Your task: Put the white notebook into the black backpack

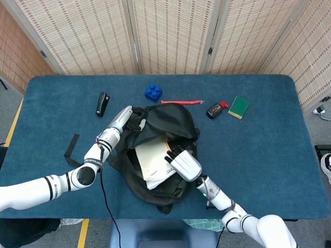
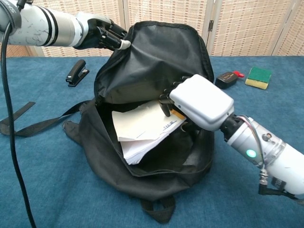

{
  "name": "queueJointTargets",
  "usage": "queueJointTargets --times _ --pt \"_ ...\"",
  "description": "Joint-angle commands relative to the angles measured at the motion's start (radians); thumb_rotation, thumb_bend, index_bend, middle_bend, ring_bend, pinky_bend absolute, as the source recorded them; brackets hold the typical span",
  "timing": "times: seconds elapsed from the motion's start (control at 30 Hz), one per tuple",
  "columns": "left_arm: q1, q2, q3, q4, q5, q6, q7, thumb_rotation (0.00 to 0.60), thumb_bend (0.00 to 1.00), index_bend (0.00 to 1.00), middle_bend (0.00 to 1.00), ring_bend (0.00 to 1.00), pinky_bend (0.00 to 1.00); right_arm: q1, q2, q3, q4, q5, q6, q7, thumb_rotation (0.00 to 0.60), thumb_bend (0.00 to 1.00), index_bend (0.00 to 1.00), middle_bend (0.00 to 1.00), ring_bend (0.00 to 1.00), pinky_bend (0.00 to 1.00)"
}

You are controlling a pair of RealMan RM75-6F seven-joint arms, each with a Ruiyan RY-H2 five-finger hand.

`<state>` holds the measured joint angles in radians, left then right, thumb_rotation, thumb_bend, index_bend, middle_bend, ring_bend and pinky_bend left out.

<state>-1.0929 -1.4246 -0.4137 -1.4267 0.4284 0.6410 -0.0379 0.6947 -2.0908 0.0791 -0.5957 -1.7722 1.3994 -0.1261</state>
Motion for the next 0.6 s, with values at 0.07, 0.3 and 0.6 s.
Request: queueJointTargets --times 0.07,0.3,0.6 --pt "-0.001 0.005 0.006 -0.007 0.001 0.0 -0.003 0.6 0.62 0.57 0.35 0.27 0.05 0.027 -0.036 0.018 0.038 0.025 -0.024 -0.058 0.6 0.43 0.9 0.52 0.43 0.35" --pt "-0.003 0.019 0.017 -0.024 0.003 0.004 -0.007 0.6 0.62 0.57 0.34 0.27 0.04 0.027 -0.033 0.017 -0.003 0.058 -0.055 -0.134 0.6 0.43 0.71 0.41 0.35 0.25" --pt "-0.006 0.032 0.032 -0.029 -0.011 -0.008 -0.015 0.6 0.62 0.53 0.32 0.26 0.03 -0.039 0.096 0.026 -0.294 0.142 -0.107 -0.213 0.6 0.29 0.02 0.09 0.13 0.15"
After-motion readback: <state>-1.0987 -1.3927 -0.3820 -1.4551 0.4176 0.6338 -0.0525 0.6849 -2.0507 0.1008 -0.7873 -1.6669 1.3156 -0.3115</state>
